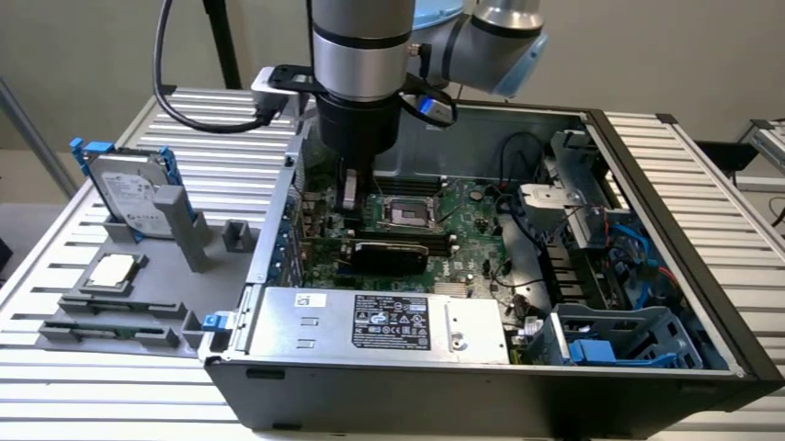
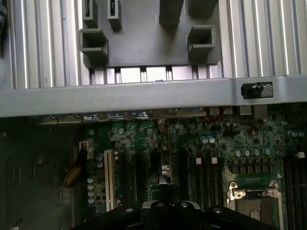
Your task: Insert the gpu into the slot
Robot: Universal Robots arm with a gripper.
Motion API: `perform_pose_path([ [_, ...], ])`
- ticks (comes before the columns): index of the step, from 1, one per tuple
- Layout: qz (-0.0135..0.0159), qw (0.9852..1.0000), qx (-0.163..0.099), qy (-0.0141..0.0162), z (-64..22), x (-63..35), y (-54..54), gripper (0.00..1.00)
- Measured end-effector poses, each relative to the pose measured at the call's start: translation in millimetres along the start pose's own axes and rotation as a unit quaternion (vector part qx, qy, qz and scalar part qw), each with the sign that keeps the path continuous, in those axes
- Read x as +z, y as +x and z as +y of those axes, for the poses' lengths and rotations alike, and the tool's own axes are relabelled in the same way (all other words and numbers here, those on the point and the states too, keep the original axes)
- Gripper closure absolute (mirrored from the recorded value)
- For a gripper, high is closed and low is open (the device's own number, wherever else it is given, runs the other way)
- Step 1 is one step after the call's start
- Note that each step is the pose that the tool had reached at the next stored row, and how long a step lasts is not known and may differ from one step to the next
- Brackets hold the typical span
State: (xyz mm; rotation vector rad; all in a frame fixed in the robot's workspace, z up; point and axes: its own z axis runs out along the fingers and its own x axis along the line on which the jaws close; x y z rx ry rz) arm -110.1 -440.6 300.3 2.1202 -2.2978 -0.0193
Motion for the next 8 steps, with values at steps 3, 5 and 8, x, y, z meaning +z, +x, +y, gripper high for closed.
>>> perform_pose_path([
  [3,-0.0025,1.0,0.0,0.0013,-12.7,-0.3,0.0,0.89],
  [5,-0.0049,1.0,0.0,0.0012,-21.8,-0.5,0.3,0.89],
  [8,-0.0087,1.0,0.0,0.0001,-30.5,-0.6,0.8,0.89],
])
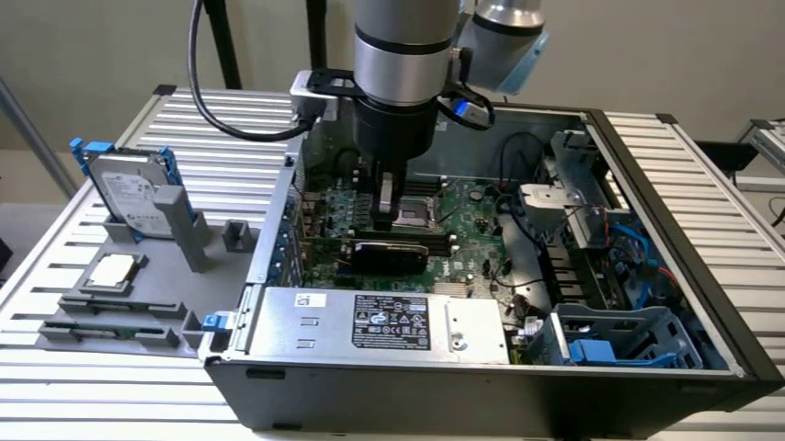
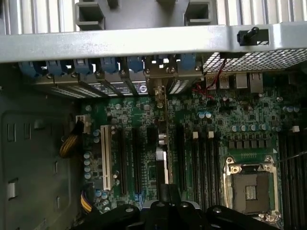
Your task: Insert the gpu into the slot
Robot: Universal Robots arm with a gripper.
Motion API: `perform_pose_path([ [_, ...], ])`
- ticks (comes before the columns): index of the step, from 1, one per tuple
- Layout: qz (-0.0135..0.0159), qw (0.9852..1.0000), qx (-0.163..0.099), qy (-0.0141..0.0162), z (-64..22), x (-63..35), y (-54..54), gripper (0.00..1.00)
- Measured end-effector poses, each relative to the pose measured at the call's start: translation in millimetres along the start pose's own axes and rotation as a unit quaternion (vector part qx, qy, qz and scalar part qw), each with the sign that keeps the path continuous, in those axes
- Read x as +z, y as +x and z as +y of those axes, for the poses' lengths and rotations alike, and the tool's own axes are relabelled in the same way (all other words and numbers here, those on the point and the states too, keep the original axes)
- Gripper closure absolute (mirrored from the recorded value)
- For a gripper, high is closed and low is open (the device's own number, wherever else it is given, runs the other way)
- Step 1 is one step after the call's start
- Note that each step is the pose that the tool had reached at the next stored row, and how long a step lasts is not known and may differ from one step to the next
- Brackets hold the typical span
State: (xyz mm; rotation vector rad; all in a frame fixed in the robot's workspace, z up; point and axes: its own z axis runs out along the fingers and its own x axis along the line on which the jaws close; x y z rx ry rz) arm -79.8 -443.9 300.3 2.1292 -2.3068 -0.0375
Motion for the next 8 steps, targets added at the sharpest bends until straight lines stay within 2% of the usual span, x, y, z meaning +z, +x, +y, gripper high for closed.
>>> perform_pose_path([
  [1,0.0001,1.0,0.0,-0.0011,-0.2,0.0,0.0,0.89],
  [8,0.0002,1.0,0.0,-0.0011,-0.2,-0.1,0.0,0.89],
])
